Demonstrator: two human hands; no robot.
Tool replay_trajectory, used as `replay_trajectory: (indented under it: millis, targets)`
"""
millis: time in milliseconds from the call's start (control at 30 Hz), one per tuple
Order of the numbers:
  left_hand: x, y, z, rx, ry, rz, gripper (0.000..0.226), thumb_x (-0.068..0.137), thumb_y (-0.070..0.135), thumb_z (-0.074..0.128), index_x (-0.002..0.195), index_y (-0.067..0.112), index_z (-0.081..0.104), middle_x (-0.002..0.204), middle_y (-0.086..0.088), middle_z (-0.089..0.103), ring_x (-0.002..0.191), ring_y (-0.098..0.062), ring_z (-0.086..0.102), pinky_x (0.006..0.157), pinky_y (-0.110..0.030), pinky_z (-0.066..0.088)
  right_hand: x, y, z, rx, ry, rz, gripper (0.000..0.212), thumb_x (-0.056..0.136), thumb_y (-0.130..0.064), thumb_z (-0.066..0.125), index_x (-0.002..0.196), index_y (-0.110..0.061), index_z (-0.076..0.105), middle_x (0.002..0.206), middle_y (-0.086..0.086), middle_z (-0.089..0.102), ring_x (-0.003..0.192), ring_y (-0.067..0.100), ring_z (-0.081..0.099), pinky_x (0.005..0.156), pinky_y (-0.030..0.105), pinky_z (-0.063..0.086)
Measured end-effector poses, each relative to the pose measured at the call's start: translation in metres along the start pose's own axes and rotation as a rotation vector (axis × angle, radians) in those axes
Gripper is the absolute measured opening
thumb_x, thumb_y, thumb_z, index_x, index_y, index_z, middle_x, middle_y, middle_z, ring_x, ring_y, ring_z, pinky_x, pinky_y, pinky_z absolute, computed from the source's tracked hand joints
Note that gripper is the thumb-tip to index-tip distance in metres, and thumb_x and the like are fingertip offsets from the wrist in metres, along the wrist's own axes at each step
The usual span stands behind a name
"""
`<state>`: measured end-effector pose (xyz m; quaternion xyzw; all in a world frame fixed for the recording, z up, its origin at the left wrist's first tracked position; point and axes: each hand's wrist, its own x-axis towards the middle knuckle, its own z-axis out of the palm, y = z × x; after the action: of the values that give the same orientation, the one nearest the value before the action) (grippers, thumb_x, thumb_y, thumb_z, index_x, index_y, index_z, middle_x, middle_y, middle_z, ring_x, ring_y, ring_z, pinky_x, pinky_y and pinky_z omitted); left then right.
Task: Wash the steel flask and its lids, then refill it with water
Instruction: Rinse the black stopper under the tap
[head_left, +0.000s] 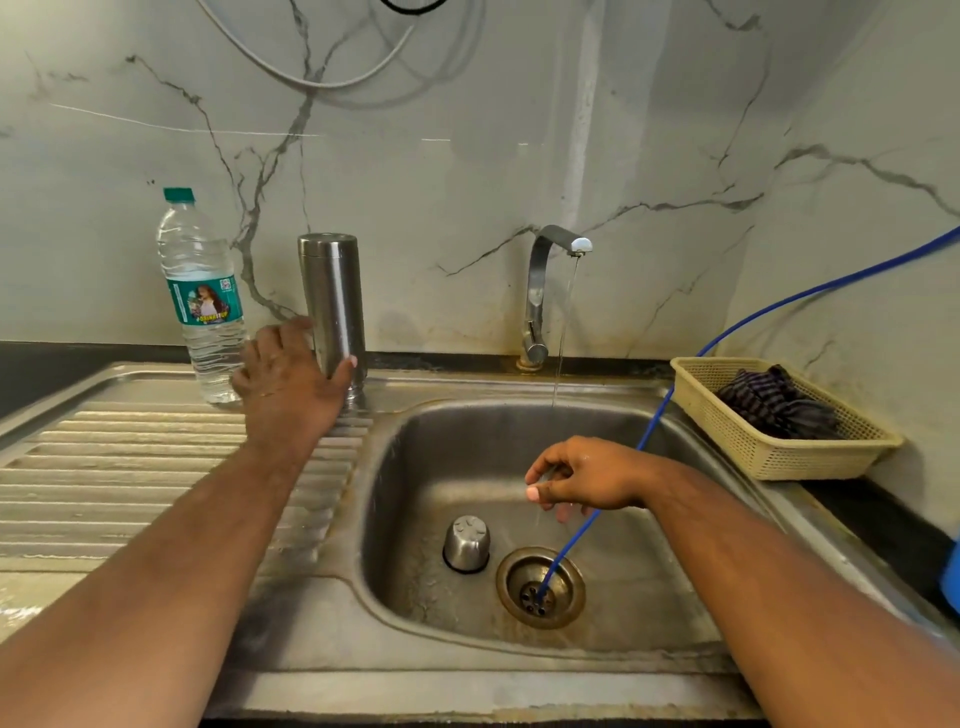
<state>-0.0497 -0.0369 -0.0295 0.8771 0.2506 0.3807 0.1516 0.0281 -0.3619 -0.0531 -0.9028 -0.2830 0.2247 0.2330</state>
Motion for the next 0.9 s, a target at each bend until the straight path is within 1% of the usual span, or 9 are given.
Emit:
replay_trajectory:
  millis: [67, 167, 233, 300, 400, 533, 733, 833, 900]
  targets:
    - [-0.013, 0.022, 0.005, -0.112, -0.074, 0.204, 0.046, 0.091, 0.042, 0.069, 0.131, 0.029, 0.051, 0.131, -0.004, 0.054, 0.126, -0.028, 0.049, 0.1, -0.048, 0.043, 0.0, 0.003, 0.0, 0.016, -0.005, 0.02, 0.031, 0.096, -0.042, 0.068, 0.122, -0.025, 0.065, 0.102, -0.005, 0.076, 0.087, 0.008, 0.076, 0.088, 0.036, 0.06]
    - [-0.041, 0.059, 0.019, -0.151, -0.449, 0.429, 0.039, 0.09, 0.044, 0.071, 0.125, 0.038, 0.054, 0.127, 0.009, 0.057, 0.121, -0.014, 0.052, 0.103, -0.04, 0.047, 0.0, 0.007, 0.0, 0.029, -0.009, 0.046, 0.03, 0.096, -0.041, 0.069, 0.121, -0.025, 0.065, 0.101, -0.004, 0.077, 0.086, 0.009, 0.076, 0.088, 0.037, 0.06]
    - [-0.057, 0.084, 0.031, 0.01, -0.703, 0.506, 0.049, 0.088, 0.045, 0.074, 0.131, 0.037, 0.054, 0.136, 0.008, 0.054, 0.123, -0.013, 0.052, 0.106, -0.039, 0.047, 0.0, 0.011, -0.001, 0.031, -0.015, 0.066, 0.028, 0.097, -0.041, 0.068, 0.119, -0.024, 0.066, 0.102, -0.002, 0.077, 0.087, 0.011, 0.077, 0.088, 0.038, 0.059]
    - [-0.067, 0.108, 0.044, 0.263, -0.926, 0.548, 0.064, 0.087, 0.039, 0.077, 0.144, 0.03, 0.049, 0.147, 0.002, 0.049, 0.134, -0.019, 0.049, 0.113, -0.039, 0.042, 0.001, 0.015, -0.001, 0.025, -0.021, 0.075, 0.028, 0.097, -0.04, 0.068, 0.118, -0.021, 0.067, 0.103, 0.0, 0.077, 0.088, 0.014, 0.077, 0.084, 0.037, 0.059]
    - [-0.073, 0.134, 0.063, 0.536, -1.186, 0.477, 0.081, 0.084, 0.037, 0.081, 0.154, 0.022, 0.042, 0.155, -0.003, 0.045, 0.144, -0.026, 0.042, 0.115, -0.039, 0.037, 0.002, 0.019, -0.001, 0.018, -0.019, 0.088, 0.026, 0.097, -0.04, 0.068, 0.116, -0.022, 0.067, 0.101, 0.0, 0.076, 0.088, 0.014, 0.077, 0.079, 0.034, 0.058]
    - [-0.083, 0.137, 0.093, 0.601, -1.236, 0.442, 0.081, 0.083, 0.025, 0.084, 0.154, 0.022, 0.042, 0.156, -0.002, 0.043, 0.142, -0.025, 0.044, 0.111, -0.037, 0.04, 0.004, 0.023, -0.003, 0.017, -0.026, 0.094, 0.027, 0.097, -0.041, 0.068, 0.116, -0.022, 0.068, 0.1, -0.002, 0.077, 0.088, 0.014, 0.077, 0.088, 0.039, 0.058]
    - [-0.09, 0.11, 0.115, 0.613, -1.271, 0.509, 0.062, 0.085, 0.022, 0.083, 0.141, 0.02, 0.057, 0.14, -0.003, 0.06, 0.128, -0.022, 0.058, 0.099, -0.028, 0.046, 0.011, 0.032, -0.004, 0.056, -0.025, 0.122, 0.028, 0.096, -0.041, 0.07, 0.114, -0.021, 0.068, 0.1, 0.0, 0.077, 0.091, 0.018, 0.077, 0.086, 0.039, 0.059]
    - [-0.09, 0.11, 0.12, 0.45, -1.194, 0.495, 0.056, 0.082, 0.025, 0.083, 0.132, 0.022, 0.061, 0.132, -0.003, 0.064, 0.119, -0.022, 0.062, 0.091, -0.028, 0.049, 0.011, 0.035, -0.008, 0.059, 0.024, 0.174, 0.028, 0.096, -0.041, 0.07, 0.114, -0.019, 0.069, 0.1, 0.002, 0.077, 0.091, 0.019, 0.077, 0.084, 0.039, 0.059]
    - [-0.088, 0.118, 0.125, 0.162, -1.067, 0.398, 0.053, 0.079, 0.03, 0.084, 0.127, 0.024, 0.062, 0.125, 0.0, 0.067, 0.111, -0.019, 0.064, 0.091, -0.029, 0.053, 0.009, 0.037, -0.011, 0.036, 0.1, 0.213, 0.03, 0.097, -0.037, 0.069, 0.117, -0.015, 0.069, 0.102, 0.005, 0.077, 0.089, 0.02, 0.077, 0.073, 0.032, 0.059]
